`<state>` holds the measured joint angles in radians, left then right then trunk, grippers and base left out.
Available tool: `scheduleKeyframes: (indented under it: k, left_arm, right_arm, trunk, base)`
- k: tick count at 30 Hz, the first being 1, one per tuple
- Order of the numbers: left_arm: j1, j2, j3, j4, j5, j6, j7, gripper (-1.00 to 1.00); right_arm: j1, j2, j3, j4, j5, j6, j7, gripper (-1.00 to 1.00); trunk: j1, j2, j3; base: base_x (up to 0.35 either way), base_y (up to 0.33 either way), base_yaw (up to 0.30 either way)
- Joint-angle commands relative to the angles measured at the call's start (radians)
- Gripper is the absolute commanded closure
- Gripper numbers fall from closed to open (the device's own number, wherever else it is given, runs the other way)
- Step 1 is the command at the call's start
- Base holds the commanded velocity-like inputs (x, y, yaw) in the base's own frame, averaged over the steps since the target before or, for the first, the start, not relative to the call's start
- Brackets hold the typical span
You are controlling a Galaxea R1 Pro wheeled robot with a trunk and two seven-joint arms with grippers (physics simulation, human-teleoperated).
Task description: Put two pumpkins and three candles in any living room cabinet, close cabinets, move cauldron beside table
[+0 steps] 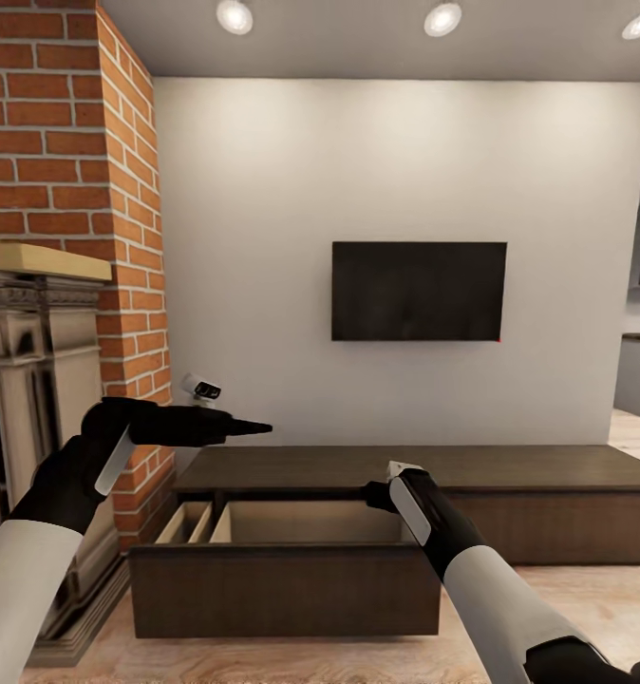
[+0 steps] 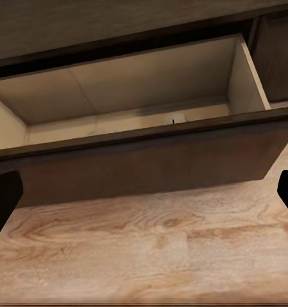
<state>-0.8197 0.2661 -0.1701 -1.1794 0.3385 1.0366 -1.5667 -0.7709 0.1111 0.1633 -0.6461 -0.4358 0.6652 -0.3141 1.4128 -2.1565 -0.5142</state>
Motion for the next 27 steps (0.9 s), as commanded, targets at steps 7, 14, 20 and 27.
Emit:
scheduleKeyframes:
  k: [7,14,20,27]
  left_arm:
    - [-0.001,0.001,0.001,0.001,0.001,0.011,-0.004,-1.00]
    - [-0.001,0.001,0.001,0.001,0.001,0.011,-0.004,-1.00]
    - [-0.001,0.000,-0.001,0.002,0.000,0.011,-0.004,-1.00]
    - [-0.001,0.006,0.004,0.007,0.000,0.011,0.049,-1.00]
  right_arm:
    - [-0.001,0.001,0.004,-0.001,-0.011,0.002,-0.010,-1.00]
    - [-0.001,0.001,0.004,-0.001,-0.011,0.002,-0.010,-1.00]
    - [-0.001,0.001,0.004,-0.001,-0.011,0.002,-0.010,-1.00]
    - [-0.001,0.000,0.004,0.000,-0.011,0.001,-0.008,-1.00]
  trunk:
    - [-0.027,0.049,0.021]
    - [-0.054,0.098,0.043]
    - [-0.077,0.140,0.061]
    - [-0.081,0.147,0.065]
  base:
    - [-0.196,0.000,0.000]
    - [-0.184,0.000,0.000]
    - [-0.151,0.000,0.000]
    - [-0.052,0.000,0.000]
